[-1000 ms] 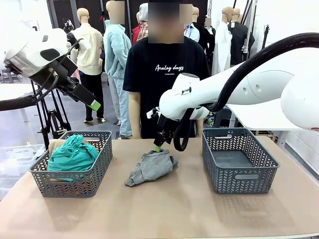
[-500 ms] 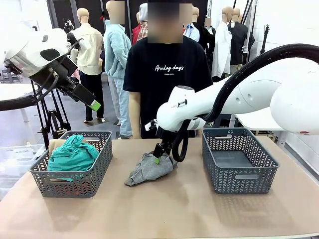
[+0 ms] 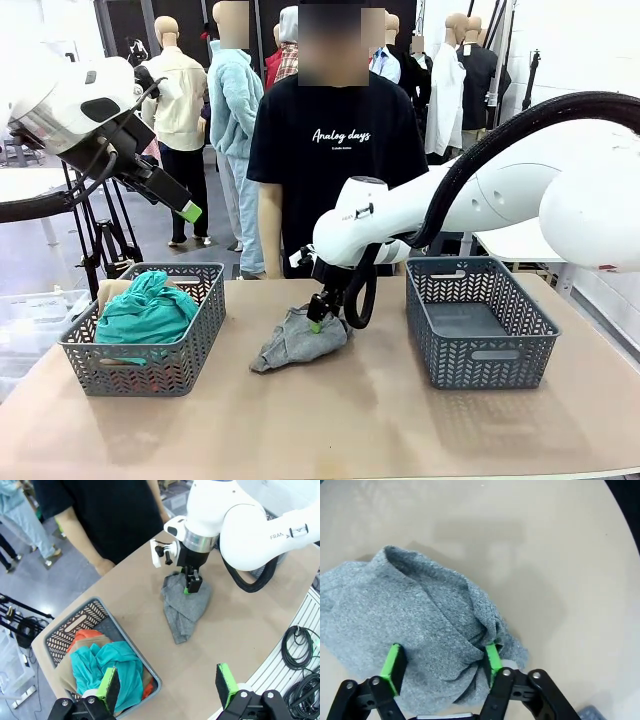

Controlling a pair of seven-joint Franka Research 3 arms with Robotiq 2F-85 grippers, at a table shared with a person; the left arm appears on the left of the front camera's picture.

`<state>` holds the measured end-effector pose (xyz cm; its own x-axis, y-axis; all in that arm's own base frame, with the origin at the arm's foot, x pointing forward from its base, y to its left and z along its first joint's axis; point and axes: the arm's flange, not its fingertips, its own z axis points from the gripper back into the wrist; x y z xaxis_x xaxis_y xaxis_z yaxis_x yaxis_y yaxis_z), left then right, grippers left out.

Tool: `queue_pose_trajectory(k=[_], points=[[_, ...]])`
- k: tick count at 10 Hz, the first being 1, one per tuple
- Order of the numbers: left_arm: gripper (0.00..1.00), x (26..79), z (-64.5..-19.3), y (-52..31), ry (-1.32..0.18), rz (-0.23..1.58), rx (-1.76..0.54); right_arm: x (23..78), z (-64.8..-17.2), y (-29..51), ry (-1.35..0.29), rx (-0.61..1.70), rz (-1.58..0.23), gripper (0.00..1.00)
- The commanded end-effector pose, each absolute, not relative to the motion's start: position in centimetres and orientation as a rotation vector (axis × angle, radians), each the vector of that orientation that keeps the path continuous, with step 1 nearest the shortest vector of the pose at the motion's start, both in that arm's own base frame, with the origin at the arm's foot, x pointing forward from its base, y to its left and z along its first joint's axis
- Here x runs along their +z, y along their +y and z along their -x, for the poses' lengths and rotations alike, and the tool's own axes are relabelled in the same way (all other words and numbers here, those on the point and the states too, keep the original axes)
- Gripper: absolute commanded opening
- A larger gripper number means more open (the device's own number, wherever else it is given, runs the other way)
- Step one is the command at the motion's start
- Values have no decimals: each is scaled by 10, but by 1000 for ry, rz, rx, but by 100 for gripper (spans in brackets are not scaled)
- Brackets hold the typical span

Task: Sort the tops and bottoms.
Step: Lift clothes from the center of the table with your right hand.

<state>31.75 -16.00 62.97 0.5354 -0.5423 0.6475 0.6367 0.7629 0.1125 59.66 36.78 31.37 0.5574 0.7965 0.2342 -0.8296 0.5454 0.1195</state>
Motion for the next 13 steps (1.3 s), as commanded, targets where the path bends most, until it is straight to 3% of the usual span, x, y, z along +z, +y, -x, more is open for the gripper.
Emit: queue_pose_trajectory(k=[1, 3, 9, 13], points=[[100, 629, -317, -159, -721, 153, -697, 313, -591, 372, -133, 961, -192, 32], [100, 629, -317, -159, -721, 153, -697, 314, -588, 372, -129, 958, -196, 0], [100, 629, -317, -159, -721, 153, -697, 336, -575, 363, -155, 957, -247, 0], [100, 629, -317, -159, -721, 153, -697, 439, -526, 315, -385, 921, -225, 0]])
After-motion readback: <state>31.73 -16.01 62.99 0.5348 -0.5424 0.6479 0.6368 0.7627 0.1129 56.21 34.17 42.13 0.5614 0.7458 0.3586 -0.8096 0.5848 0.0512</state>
